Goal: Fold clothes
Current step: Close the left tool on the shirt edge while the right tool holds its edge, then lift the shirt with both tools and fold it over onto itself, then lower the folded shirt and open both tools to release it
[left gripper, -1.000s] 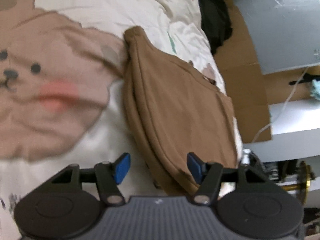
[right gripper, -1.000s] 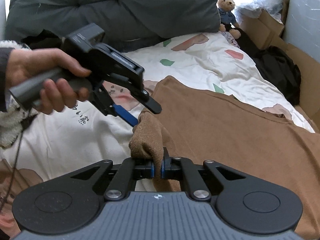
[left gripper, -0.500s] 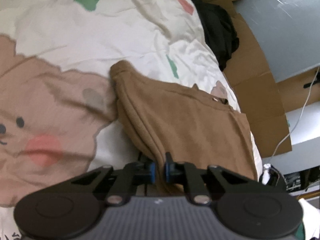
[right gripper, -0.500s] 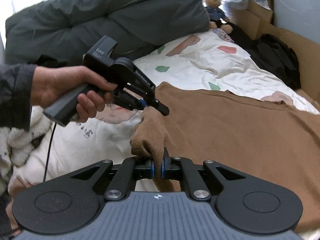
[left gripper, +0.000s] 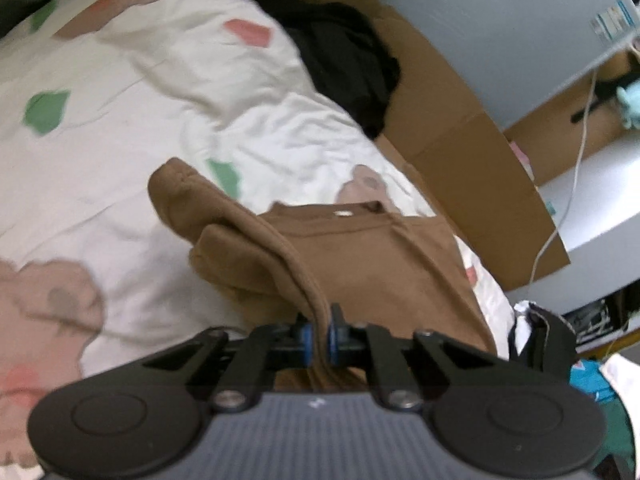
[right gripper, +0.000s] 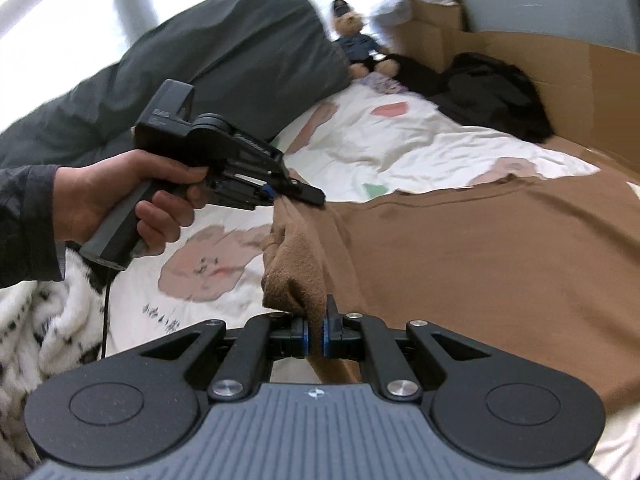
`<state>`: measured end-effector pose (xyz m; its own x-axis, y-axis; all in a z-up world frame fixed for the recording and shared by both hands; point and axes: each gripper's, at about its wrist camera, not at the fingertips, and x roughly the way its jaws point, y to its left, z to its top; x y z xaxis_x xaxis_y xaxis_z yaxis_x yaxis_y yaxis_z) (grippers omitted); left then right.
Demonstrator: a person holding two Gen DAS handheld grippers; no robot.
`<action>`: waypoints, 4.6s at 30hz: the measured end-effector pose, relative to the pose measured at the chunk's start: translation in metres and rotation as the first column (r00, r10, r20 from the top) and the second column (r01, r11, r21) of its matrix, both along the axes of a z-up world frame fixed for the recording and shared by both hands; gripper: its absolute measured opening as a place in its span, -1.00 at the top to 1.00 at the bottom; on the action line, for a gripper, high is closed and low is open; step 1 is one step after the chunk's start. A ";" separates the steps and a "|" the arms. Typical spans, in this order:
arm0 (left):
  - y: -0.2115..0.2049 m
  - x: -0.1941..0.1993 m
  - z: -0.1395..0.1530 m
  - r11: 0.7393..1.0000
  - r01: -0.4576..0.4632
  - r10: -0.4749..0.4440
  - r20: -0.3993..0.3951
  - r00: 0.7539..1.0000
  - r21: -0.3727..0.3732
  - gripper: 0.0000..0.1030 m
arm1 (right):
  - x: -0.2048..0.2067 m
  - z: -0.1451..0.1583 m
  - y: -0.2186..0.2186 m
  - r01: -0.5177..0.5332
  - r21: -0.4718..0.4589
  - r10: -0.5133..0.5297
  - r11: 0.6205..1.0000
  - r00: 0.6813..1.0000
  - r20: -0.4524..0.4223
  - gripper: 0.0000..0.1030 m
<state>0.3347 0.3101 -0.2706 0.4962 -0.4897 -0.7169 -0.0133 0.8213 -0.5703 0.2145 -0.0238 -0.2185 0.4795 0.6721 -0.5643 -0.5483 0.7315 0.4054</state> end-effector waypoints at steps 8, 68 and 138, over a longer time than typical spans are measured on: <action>-0.059 0.029 0.020 0.991 0.102 -0.103 -0.003 0.995 0.081 0.85 | 0.017 -0.005 -0.052 0.119 0.083 -0.116 0.989 0.992 -0.043 0.88; -0.360 0.157 -0.053 0.939 0.273 -0.275 -0.019 0.961 0.207 0.72 | 0.096 -0.111 -0.274 0.751 0.022 -0.683 0.660 0.612 -0.399 0.88; -0.390 0.208 -0.062 0.824 0.278 -0.356 0.069 0.932 0.493 0.94 | 0.094 -0.121 -0.275 0.737 -0.086 -0.700 0.670 0.588 -0.405 0.62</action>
